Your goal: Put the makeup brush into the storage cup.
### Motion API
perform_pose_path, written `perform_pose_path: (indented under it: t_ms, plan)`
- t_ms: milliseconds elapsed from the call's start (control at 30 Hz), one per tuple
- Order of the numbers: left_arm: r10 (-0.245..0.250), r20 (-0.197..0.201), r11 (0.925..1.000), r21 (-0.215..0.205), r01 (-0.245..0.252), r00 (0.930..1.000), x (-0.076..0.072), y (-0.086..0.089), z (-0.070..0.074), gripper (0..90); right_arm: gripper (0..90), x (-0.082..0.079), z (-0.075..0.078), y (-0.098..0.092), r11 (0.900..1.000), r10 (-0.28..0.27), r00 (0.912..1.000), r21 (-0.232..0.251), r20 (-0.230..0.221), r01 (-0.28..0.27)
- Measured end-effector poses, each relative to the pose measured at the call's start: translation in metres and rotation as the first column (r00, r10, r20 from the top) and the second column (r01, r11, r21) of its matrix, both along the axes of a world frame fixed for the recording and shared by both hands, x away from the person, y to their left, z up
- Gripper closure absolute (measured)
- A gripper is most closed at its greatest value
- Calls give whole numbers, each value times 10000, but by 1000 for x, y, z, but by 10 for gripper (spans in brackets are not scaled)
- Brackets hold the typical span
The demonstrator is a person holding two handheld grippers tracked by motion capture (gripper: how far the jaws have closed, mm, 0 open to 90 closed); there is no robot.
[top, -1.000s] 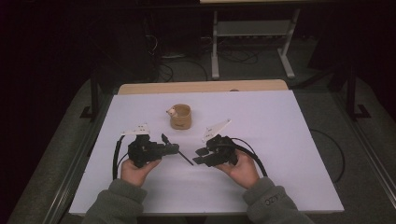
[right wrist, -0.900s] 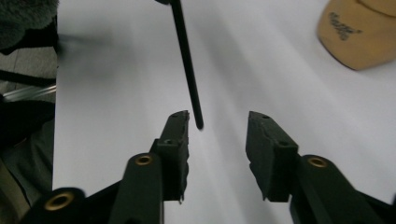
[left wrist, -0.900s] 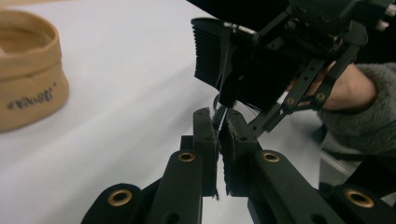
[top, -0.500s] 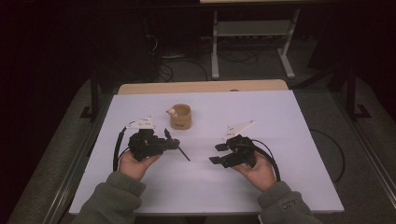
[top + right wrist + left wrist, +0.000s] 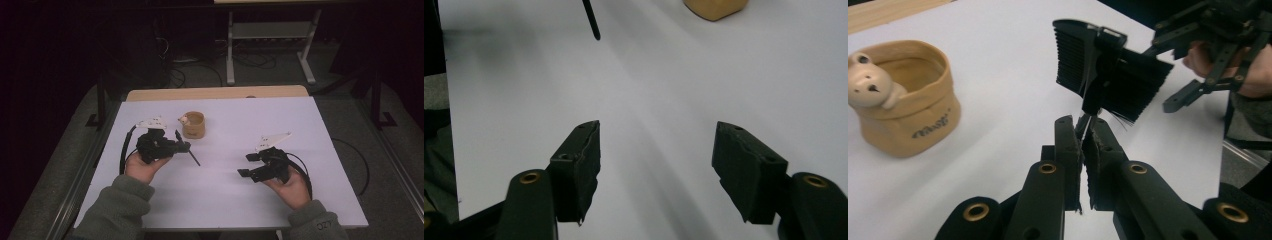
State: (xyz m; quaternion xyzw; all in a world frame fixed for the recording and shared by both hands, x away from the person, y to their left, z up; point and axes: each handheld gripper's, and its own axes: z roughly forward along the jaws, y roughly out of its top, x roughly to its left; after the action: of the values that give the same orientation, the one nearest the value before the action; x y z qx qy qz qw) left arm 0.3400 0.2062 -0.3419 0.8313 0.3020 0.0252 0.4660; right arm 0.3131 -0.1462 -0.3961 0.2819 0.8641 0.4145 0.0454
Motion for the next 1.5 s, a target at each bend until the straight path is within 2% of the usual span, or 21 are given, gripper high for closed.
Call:
perform_pose_path:
  t_ms: [367,567,767,833,933,1000,1033,1333,1400,1467,1500]
  plan:
    - [66,110,9989,453,-70,9999,15,-5,20,852,302,-5,-4,-27,9988,-446,9990,193,-24,446]
    - [324,1,9990,304,-324,9995,29,-4,28,852,285,-7,-6,-37,9969,-774,9970,152,-86,775]
    - [605,-13,9974,388,-604,9982,42,-3,37,852,274,-5,-6,-41,9958,-900,9959,191,30,899]
    - [794,-4,9966,201,-794,9968,48,-1,40,852,270,-5,-6,-41,9954,-932,9956,208,56,930]
    - [1111,-144,9932,367,-1105,9937,56,3,41,853,267,-5,-5,-41,9954,-940,9955,185,135,937]
    - [1250,-108,9911,466,-1244,9921,61,5,43,853,265,-5,-5,-41,9944,-1035,9946,222,8,1034]
    - [1387,-180,9896,418,-1378,9902,63,6,44,854,265,-4,-5,-42,9948,-992,9950,237,118,989]
    - [1587,-10,9868,323,-1586,9873,78,5,63,853,263,-3,-5,-44,9942,-1006,9948,397,173,999]
    - [1685,7,9856,136,-1685,9857,81,6,66,854,261,-3,-4,-44,9938,-1039,9944,413,171,1031]
    - [1979,-50,9802,-47,-1979,9802,85,7,68,854,260,-3,-5,-44,9934,-1073,9941,424,142,1066]
    - [2282,-187,9732,-246,-2286,9734,90,9,67,856,260,-2,-5,-44,9937,-1045,9944,428,153,1037]
